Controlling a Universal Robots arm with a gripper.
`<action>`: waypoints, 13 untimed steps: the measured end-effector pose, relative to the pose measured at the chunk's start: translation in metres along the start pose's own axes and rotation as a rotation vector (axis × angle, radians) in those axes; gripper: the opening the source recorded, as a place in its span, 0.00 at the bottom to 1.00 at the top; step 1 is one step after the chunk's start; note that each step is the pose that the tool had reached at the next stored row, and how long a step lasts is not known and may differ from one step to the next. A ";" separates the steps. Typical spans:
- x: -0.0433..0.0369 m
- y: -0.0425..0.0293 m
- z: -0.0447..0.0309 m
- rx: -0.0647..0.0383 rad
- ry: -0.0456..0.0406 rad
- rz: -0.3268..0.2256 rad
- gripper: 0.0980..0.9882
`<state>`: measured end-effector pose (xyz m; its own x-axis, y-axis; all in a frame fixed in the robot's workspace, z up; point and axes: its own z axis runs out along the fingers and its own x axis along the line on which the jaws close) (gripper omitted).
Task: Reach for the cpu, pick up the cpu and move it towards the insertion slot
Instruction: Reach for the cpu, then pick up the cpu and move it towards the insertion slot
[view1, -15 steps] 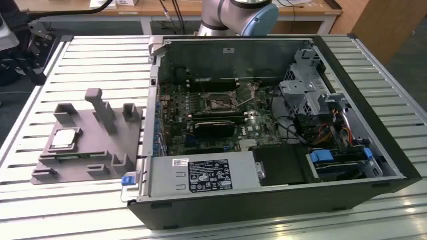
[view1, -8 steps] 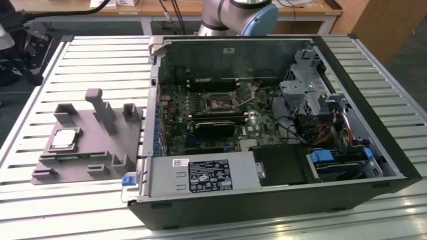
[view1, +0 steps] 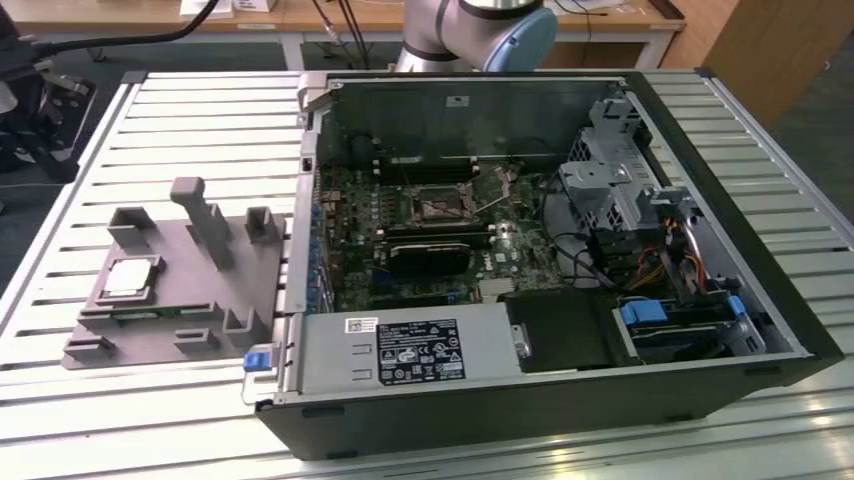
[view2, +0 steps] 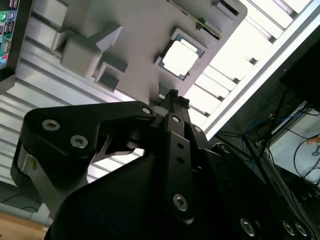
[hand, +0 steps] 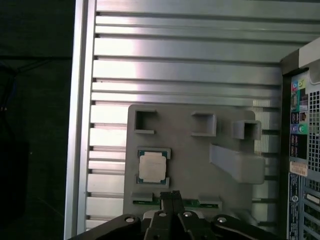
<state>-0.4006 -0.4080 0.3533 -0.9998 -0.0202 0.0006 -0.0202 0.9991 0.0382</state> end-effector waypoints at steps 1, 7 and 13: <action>0.0004 -0.0008 0.0014 0.000 -0.0002 0.000 0.01; 0.0011 -0.0039 0.0112 -0.005 -0.0001 0.000 0.15; 0.0012 -0.0075 0.0209 -0.012 0.0001 0.000 0.41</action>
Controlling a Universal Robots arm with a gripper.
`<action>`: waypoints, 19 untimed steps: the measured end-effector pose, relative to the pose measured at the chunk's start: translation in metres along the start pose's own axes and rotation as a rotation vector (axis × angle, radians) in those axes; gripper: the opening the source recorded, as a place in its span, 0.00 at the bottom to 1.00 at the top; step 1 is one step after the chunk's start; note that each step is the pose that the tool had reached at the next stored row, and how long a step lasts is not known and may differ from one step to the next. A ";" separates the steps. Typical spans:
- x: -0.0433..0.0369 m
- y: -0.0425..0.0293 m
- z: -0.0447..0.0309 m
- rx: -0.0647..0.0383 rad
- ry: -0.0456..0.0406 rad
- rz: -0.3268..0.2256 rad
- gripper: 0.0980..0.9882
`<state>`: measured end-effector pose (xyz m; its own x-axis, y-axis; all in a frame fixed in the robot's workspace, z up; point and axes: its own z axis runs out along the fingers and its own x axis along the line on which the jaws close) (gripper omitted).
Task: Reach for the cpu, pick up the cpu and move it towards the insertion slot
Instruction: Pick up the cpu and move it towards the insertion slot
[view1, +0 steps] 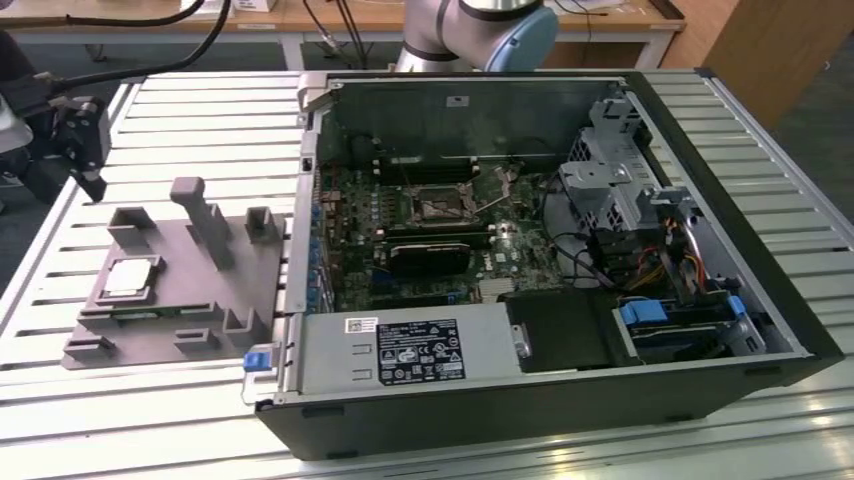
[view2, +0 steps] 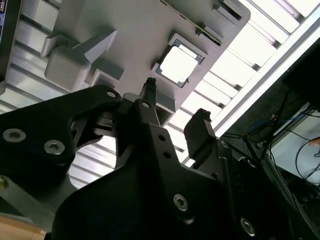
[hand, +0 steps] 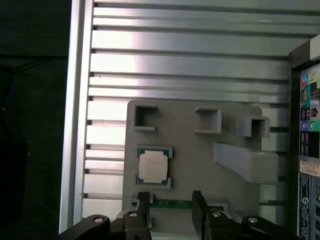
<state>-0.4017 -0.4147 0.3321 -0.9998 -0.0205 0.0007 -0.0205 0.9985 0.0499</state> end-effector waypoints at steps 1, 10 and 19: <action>0.0000 -0.0004 0.0017 -0.001 -0.0001 0.000 0.48; 0.0002 -0.0037 0.0165 -0.004 -0.0002 0.000 0.55; 0.0003 -0.0078 0.0319 -0.007 0.0003 0.000 0.70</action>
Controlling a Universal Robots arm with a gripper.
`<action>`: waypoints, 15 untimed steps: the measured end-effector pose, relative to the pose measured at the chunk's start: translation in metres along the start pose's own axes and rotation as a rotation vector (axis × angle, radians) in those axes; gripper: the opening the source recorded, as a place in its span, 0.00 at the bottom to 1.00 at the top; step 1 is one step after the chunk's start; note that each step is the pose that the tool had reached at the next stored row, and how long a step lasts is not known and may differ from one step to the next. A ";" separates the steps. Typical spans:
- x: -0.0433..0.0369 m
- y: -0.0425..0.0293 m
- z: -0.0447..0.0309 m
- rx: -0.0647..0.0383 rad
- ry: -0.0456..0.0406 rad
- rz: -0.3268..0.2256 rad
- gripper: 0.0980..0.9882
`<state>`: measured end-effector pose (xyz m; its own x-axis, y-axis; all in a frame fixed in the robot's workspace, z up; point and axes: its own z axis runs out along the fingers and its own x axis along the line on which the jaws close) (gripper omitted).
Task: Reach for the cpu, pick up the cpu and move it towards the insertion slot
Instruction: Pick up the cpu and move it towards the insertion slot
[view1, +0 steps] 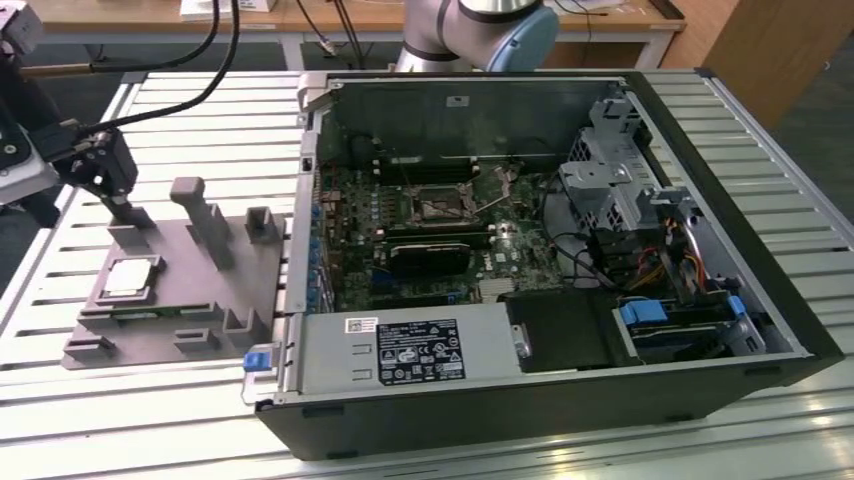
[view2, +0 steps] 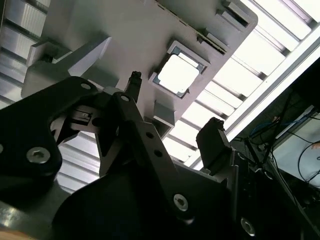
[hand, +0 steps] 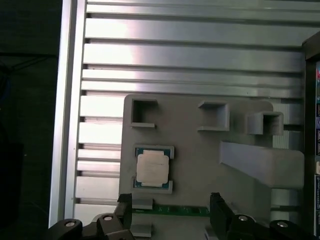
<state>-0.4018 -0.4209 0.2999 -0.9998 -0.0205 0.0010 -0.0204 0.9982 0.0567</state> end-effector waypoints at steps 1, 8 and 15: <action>0.0000 -0.0008 0.0019 0.000 0.0002 0.000 0.70; 0.0001 -0.0037 0.0139 -0.003 0.0011 0.000 0.70; 0.0001 -0.0063 0.0226 -0.009 0.0020 0.000 0.70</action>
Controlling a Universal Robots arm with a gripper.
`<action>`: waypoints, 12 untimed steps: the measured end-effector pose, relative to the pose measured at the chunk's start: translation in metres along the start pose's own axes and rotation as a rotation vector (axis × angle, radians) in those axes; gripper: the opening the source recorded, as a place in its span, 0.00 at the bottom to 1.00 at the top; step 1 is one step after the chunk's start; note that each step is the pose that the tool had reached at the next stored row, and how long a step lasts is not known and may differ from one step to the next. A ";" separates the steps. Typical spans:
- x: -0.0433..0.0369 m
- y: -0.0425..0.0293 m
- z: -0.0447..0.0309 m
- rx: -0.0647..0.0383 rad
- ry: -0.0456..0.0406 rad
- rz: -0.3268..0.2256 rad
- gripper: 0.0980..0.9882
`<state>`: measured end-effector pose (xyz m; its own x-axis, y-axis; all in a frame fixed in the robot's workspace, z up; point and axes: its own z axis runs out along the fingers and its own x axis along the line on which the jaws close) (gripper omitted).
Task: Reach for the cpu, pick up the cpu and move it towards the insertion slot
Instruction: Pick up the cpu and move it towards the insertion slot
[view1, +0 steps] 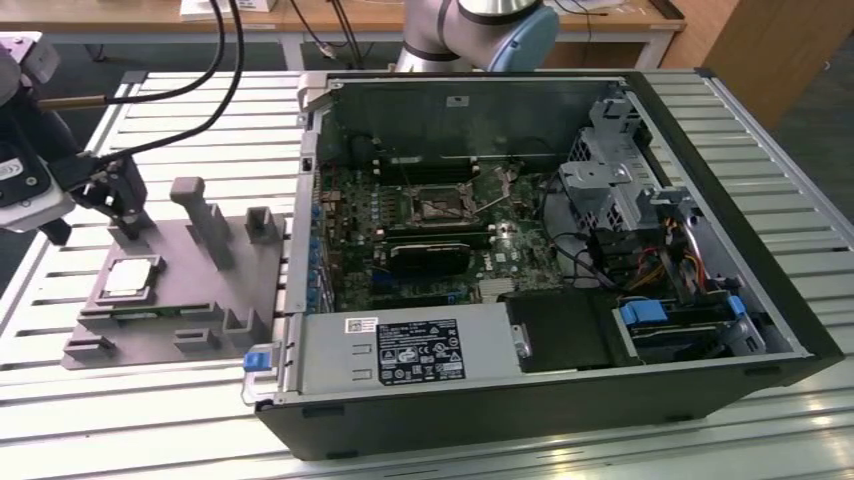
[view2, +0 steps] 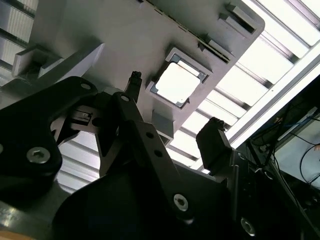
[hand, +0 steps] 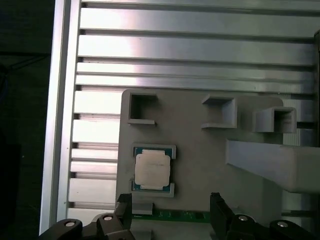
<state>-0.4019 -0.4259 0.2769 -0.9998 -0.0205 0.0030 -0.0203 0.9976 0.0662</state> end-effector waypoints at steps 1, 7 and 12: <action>0.0000 -0.0003 0.0012 -0.001 0.0001 0.000 0.70; 0.0000 -0.0024 0.0092 -0.004 0.0016 0.000 0.70; 0.0000 -0.0036 0.0150 -0.006 0.0022 0.000 0.70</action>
<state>-0.4019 -0.4285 0.2617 -0.9998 -0.0206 0.0052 -0.0201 0.9972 0.0719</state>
